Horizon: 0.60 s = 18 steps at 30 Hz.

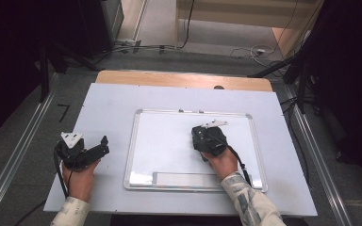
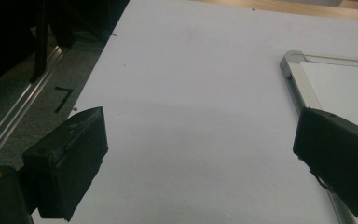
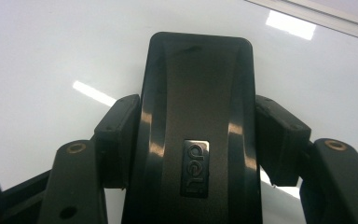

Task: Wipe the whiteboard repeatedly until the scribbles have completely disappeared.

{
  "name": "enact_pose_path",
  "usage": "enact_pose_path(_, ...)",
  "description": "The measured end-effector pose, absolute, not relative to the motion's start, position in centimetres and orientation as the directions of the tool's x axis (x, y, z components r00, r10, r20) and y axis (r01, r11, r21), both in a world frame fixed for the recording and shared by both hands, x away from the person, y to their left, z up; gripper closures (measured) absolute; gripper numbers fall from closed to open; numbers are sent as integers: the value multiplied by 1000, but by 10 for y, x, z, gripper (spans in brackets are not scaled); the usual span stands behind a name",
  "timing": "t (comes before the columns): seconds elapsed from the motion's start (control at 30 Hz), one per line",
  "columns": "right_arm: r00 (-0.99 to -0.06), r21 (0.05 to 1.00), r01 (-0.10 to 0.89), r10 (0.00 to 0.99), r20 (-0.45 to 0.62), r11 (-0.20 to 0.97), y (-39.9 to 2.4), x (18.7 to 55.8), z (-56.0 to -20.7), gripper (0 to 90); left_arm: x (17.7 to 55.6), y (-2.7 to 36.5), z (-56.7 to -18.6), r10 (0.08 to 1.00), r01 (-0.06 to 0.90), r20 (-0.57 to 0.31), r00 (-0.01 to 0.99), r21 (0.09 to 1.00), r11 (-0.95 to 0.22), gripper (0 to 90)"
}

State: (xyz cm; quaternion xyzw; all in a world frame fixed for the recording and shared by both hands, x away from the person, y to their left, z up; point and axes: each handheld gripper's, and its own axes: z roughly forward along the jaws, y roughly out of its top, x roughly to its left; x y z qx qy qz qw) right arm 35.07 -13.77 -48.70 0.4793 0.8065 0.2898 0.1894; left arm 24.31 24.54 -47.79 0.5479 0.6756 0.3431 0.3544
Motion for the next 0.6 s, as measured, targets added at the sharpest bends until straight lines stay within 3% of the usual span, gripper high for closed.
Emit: enact_pose_path(0.6, -413, 684, 656, 910, -29, 319, -165, 340, -474, 360, 244, 246, -478, 983, 503, -108, -149, 847, 170, 33)
